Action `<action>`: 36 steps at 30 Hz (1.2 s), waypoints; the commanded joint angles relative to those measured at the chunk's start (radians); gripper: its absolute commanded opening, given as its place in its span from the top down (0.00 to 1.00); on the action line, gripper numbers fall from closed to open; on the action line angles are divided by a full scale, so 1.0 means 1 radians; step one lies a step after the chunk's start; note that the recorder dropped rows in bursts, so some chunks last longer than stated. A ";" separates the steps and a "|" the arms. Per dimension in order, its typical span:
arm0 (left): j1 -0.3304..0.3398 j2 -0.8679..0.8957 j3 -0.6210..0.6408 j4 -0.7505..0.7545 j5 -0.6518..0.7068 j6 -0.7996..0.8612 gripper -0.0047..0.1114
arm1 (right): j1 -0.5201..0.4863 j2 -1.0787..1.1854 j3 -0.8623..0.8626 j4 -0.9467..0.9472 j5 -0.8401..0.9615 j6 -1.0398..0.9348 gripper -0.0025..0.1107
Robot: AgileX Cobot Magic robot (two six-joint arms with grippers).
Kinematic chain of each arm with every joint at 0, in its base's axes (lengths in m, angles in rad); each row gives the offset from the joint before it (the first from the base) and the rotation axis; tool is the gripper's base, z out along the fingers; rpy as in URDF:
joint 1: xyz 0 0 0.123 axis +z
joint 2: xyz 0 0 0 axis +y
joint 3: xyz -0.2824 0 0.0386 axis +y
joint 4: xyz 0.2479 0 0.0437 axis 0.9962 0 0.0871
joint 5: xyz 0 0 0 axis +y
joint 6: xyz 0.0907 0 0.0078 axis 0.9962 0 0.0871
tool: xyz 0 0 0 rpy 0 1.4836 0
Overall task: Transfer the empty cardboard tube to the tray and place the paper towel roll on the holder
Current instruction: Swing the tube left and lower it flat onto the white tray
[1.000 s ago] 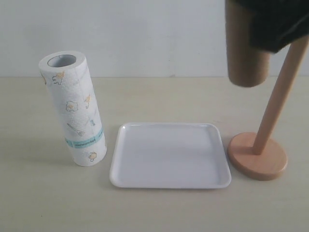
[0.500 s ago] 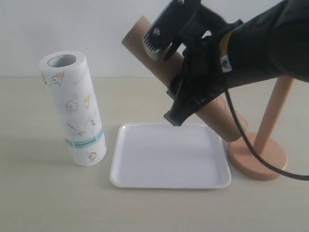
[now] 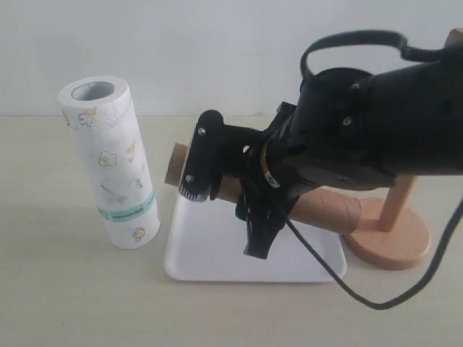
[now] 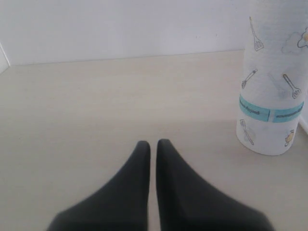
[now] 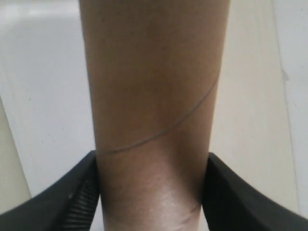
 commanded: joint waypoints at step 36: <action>0.001 -0.003 0.003 -0.011 -0.013 -0.001 0.92 | 0.001 0.224 -0.017 -0.261 -0.073 0.128 0.98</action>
